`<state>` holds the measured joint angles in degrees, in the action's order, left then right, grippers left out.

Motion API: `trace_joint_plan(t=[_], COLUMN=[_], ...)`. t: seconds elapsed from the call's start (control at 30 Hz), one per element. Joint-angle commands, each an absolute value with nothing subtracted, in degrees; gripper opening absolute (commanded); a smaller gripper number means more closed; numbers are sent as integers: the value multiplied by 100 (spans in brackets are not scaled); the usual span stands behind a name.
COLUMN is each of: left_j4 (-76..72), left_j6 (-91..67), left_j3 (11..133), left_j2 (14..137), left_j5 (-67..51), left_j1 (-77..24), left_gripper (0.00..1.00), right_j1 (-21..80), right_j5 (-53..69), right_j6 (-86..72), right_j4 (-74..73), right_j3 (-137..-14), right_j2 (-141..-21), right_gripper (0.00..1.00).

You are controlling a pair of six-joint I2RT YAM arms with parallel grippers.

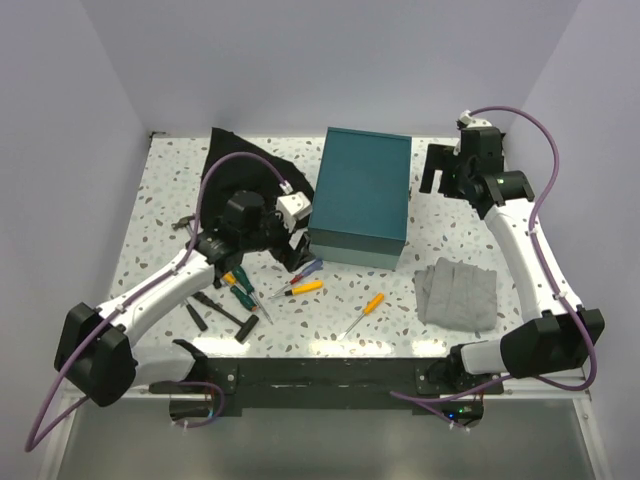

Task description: Sort the tools into containers

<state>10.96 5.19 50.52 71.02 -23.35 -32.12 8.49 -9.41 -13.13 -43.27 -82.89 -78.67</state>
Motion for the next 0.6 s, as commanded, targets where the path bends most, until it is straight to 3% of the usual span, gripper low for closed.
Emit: trace_joint_plan(t=[0.0, 0.23, 0.57], left_j4=[414, -263, -430], left_j6=[536, 185, 396], left_j3=[4957, 5027, 5580], left_j2=[7215, 7629, 8340], left_j5=[-1777, -564, -9], left_j1=[-3313, -3322, -3147], left_gripper=[92, 93, 94], right_j1=[774, 589, 290], right_j5=[-791, -572, -282], right_j6=[-1441, -1362, -1319], right_j4=[-4228, -4219, -4149], right_j3=[-8446, -8455, -8438], right_j2=[-7848, -7813, -7901], right_gripper=[98, 99, 99])
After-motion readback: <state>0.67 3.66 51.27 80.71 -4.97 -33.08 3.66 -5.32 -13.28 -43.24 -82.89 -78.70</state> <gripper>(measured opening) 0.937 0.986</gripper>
